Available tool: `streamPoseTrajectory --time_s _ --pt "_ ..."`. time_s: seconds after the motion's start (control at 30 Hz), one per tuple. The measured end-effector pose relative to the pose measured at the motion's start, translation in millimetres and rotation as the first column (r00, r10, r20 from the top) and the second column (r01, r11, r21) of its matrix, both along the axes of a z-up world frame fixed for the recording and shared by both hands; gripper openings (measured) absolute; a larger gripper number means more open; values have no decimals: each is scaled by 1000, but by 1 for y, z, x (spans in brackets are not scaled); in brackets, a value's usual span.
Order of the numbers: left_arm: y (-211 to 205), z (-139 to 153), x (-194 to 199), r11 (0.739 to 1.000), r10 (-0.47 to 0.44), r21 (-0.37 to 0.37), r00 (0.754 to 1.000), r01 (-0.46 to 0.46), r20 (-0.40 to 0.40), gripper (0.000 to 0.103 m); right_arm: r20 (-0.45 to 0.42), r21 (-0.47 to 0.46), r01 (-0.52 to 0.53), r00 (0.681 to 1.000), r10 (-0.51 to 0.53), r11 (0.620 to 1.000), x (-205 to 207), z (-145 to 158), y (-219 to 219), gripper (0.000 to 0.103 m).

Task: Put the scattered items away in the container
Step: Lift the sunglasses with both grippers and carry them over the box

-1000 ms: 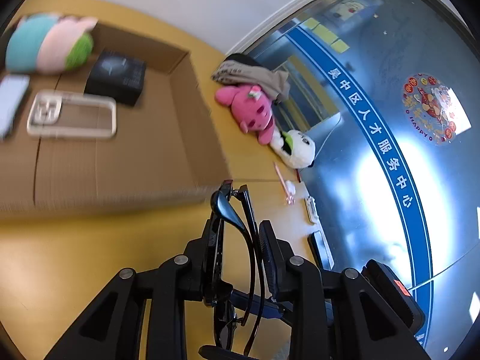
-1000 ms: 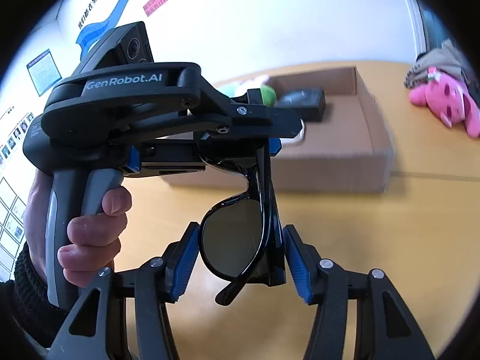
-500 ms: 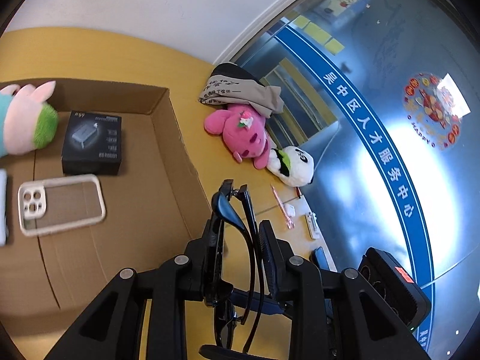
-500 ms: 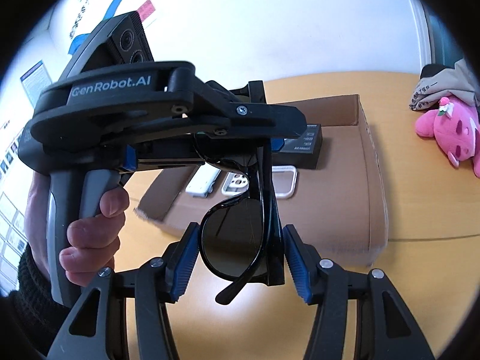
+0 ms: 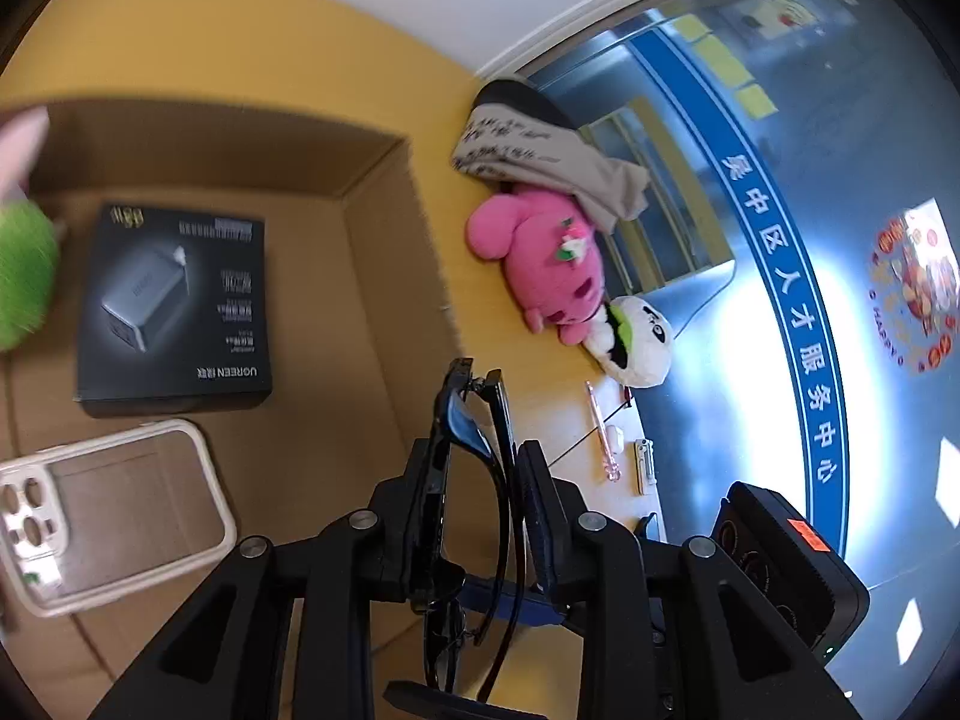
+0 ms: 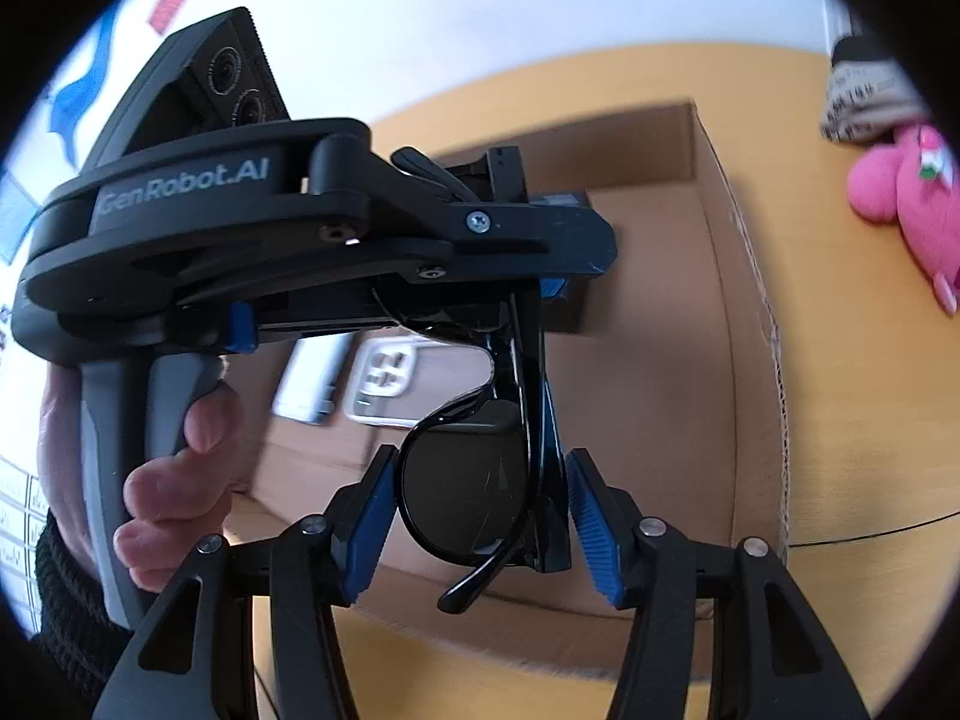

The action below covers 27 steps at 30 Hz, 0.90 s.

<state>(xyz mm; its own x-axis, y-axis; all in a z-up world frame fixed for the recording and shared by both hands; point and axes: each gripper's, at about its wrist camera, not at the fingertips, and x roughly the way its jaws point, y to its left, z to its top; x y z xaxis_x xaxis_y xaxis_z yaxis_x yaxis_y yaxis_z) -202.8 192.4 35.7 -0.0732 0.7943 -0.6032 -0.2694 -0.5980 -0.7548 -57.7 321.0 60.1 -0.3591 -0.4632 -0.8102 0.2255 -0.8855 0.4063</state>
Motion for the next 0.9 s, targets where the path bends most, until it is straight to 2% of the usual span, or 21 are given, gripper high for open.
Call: streamPoseTrajectory --time_s 0.17,0.4,0.7,0.9 --pt "4 -43 -7 1000 5 20 994 -7 109 29 105 60 9 994 -15 998 -13 -32 -1 54" --pt "11 -76 -4 1000 22 -16 980 -19 197 29 180 174 -32 984 0 984 -17 -53 -14 52" --pt "22 -101 -2 999 31 -51 966 -18 258 29 225 231 -45 974 -8 972 -15 -74 -15 51" --pt "19 -103 -3 999 21 -33 963 -13 267 30 211 252 -43 977 -11 967 -16 -75 -18 51"
